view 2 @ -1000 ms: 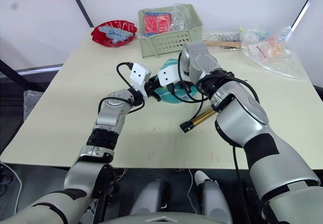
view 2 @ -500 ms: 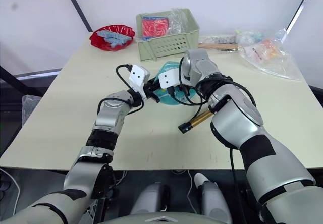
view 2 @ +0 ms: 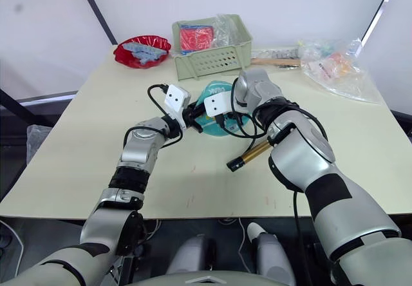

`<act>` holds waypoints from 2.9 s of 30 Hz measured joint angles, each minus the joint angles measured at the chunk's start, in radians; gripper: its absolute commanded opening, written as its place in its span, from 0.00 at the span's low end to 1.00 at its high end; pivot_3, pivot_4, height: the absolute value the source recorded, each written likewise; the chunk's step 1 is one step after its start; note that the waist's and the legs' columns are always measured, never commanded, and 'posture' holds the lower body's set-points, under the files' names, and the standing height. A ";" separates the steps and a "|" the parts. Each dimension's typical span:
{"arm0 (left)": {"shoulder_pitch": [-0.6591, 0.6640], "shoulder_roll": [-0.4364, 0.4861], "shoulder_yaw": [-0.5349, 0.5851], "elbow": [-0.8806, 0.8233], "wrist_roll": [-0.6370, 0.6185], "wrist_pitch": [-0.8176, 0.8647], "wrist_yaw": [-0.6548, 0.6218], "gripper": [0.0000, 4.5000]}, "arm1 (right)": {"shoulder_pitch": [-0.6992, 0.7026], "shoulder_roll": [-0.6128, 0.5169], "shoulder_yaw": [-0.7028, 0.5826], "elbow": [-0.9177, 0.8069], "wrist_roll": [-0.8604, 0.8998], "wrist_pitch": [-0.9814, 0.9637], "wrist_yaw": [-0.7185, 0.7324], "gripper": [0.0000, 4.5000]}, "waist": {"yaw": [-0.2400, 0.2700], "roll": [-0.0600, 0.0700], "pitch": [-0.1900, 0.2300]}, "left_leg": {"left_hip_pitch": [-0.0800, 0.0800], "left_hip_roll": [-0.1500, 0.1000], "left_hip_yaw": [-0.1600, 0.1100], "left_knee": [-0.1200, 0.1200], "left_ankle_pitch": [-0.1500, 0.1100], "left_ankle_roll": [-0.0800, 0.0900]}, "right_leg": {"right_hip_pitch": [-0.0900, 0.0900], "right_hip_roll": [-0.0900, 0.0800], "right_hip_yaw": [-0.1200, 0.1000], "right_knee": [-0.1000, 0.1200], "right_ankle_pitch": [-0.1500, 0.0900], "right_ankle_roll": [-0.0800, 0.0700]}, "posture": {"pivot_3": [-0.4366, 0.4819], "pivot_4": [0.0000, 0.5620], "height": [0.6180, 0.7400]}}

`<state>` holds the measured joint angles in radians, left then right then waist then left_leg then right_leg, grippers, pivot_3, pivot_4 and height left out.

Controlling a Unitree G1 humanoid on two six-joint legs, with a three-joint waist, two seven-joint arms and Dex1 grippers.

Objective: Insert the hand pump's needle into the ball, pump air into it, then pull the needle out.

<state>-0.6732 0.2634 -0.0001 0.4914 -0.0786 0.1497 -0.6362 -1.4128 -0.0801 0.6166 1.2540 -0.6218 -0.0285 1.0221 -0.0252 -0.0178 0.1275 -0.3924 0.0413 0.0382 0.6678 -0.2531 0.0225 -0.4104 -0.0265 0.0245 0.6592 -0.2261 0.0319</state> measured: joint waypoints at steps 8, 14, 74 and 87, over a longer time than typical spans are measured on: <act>0.003 0.007 0.003 0.000 0.000 0.006 0.000 0.00 | 0.014 0.003 0.001 0.008 -0.018 -0.054 -0.041 0.08 | -0.011 0.000 -0.004 | 0.002 0.000 -0.002 -0.001 0.000 0.000 | 0.001 0.000 0.000 0.000 -0.001 0.000 | 0.48 0.27 0.98; 0.009 0.007 0.003 0.000 0.001 0.009 0.002 0.00 | 0.025 0.003 0.015 0.012 -0.048 -0.095 -0.070 0.08 | -0.013 -0.001 -0.006 | 0.008 0.000 -0.004 -0.004 0.000 0.000 | 0.006 0.000 0.001 -0.001 -0.001 -0.001 | 0.48 0.27 0.98; -0.012 0.008 0.000 0.093 0.001 -0.061 -0.020 0.00 | 0.026 -0.010 -0.088 0.015 0.003 0.017 0.033 0.08 | -0.010 0.002 -0.006 | 0.021 -0.003 -0.008 -0.017 0.000 0.000 | 0.015 -0.009 -0.002 -0.004 -0.016 -0.002 | 0.48 0.27 0.98; -0.032 0.004 -0.010 0.122 0.003 -0.094 -0.039 0.00 | 0.021 -0.048 -0.069 -0.029 0.002 0.015 0.107 0.08 | 0.002 0.005 -0.003 | 0.013 -0.004 -0.017 -0.018 0.000 0.000 | 0.014 -0.010 -0.010 -0.010 -0.015 -0.004 | 0.48 0.27 0.98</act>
<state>-0.7057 0.2675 -0.0100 0.6132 -0.0760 0.0559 -0.6751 -1.3918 -0.1279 0.5473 1.2253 -0.6195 -0.0133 1.1293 -0.0228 -0.0124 0.1243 -0.3797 0.0371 0.0216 0.6501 -0.2534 0.0222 -0.3961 -0.0367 0.0147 0.6492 -0.2407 0.0279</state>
